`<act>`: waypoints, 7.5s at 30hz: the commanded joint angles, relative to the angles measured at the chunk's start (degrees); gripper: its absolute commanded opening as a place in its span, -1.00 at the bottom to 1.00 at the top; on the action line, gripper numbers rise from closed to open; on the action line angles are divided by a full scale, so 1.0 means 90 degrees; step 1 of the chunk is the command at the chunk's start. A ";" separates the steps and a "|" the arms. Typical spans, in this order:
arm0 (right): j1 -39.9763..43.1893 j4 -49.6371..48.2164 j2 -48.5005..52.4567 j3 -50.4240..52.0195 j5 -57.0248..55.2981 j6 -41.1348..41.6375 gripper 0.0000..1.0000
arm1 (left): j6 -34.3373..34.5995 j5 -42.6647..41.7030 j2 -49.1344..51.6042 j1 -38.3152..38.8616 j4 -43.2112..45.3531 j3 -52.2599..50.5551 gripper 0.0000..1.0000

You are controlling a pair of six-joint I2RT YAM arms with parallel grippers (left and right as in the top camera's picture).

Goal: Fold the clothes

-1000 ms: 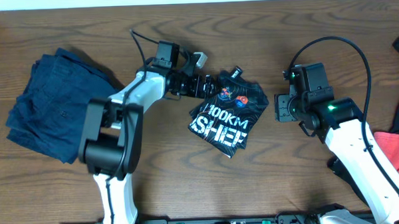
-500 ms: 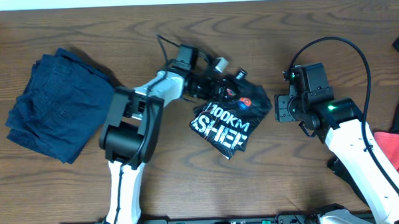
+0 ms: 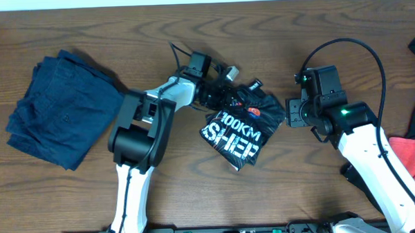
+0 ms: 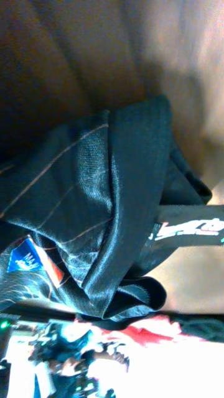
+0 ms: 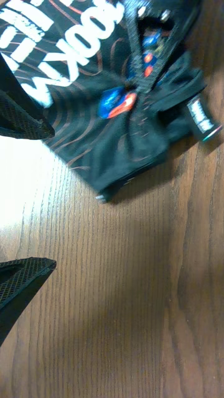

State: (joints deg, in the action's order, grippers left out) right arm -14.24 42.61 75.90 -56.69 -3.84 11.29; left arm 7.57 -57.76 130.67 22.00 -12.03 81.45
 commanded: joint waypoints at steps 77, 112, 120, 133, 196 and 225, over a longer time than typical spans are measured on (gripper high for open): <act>0.0136 -0.0160 -0.0087 -0.0080 -0.0265 -0.0073 0.21 | 0.0933 0.5299 -0.2946 -0.6368 -0.0622 -0.0112 0.63; 0.1615 -0.0262 -0.0945 -0.0080 0.0894 0.0593 0.98 | -0.1294 0.4738 -0.5816 -0.2630 -0.4796 -0.0243 0.96; 0.1530 -0.0005 -0.3259 0.0121 0.0389 0.0304 0.98 | -0.1741 0.4932 -0.8745 -0.2630 -0.4481 -0.1562 0.96; 0.1455 0.0748 -0.5027 0.0787 0.0068 0.0311 0.98 | -0.1649 0.4925 -1.2135 -0.2630 -0.4274 -0.2968 0.96; 0.1207 -0.5224 -0.8400 0.6118 -0.0357 -0.1122 0.99 | -0.1649 0.4928 -1.2250 -0.2630 -0.5139 -0.2968 0.96; 0.1205 -0.4325 -0.8391 0.6263 -0.0168 -0.1120 0.98 | -0.1649 0.4928 -1.2250 -0.2630 -0.5139 -0.2968 0.96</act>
State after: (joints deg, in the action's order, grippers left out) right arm -3.03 3.42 0.73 -0.36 -5.82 2.26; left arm -6.31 -13.52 20.51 -1.56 -58.30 54.87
